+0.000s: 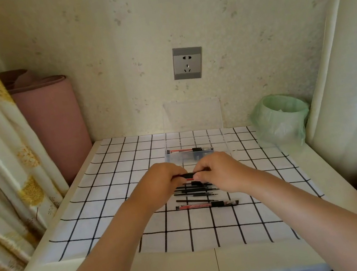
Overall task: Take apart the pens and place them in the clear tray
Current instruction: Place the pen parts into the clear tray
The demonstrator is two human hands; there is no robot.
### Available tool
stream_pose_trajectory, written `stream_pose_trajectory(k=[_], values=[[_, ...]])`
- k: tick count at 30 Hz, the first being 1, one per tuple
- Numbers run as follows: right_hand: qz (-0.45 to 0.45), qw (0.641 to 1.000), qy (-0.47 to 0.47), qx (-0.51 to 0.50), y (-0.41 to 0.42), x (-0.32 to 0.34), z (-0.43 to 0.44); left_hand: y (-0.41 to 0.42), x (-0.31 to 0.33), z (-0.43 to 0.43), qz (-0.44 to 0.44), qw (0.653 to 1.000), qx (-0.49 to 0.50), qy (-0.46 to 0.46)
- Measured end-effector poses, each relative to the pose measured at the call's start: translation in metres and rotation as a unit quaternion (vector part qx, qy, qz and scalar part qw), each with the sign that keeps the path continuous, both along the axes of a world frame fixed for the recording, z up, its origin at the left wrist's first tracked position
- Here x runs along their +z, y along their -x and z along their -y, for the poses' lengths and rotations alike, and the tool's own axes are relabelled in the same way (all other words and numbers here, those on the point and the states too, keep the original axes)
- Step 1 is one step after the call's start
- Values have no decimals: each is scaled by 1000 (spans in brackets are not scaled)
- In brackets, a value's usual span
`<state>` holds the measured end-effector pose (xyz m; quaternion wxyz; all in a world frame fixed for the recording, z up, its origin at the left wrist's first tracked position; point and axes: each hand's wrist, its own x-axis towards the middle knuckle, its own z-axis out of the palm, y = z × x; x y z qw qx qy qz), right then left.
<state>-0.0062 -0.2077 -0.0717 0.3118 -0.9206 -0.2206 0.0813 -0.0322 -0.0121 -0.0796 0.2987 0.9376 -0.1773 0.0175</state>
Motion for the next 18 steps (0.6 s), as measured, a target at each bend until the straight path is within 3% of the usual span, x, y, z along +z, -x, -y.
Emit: stream_pose_trajectory(k=[6, 11, 18], values=[[68, 997, 1, -25, -13, 3, -10, -13, 0, -9, 46, 998, 43, 8], [138, 985, 19, -99, -44, 4, 4, -24, -15, -13, 179, 975, 119, -62], [204, 954, 128, -180, -76, -20, 27, -32, -34, 0, 60, 988, 130, -52]])
